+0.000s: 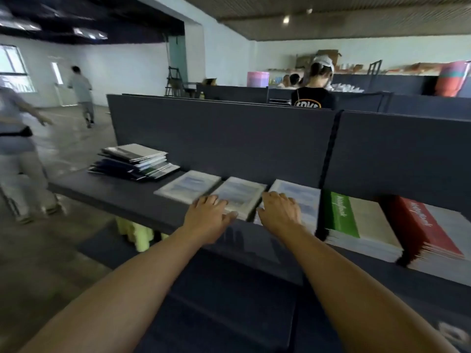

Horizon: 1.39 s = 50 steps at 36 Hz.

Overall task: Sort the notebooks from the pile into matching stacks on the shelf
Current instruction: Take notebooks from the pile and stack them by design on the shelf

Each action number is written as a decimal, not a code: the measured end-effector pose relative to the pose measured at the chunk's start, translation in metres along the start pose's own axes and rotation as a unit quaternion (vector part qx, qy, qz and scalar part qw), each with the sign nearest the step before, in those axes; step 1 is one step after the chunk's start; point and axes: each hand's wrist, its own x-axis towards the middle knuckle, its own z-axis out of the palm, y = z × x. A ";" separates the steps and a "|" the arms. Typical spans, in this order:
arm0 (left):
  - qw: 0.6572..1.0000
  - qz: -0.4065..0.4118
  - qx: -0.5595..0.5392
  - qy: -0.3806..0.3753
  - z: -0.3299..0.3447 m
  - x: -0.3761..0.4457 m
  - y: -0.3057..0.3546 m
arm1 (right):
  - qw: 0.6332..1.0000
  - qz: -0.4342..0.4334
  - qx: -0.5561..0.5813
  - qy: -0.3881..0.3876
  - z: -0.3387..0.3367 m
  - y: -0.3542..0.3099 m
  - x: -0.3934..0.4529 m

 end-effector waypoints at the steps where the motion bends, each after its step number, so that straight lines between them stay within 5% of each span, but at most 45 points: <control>1: 1.000 -0.005 0.000 0.004 -0.001 -0.004 -0.018 | 1.000 -0.001 0.011 -0.003 0.001 -0.017 0.004; 18: 0.993 -0.113 -0.001 -0.018 -0.001 -0.028 -0.240 | 0.992 -0.115 -0.055 -0.026 0.037 -0.222 0.084; 50: 0.995 -0.097 0.026 -0.006 0.026 0.151 -0.389 | 0.988 -0.151 -0.024 -0.016 0.085 -0.340 0.310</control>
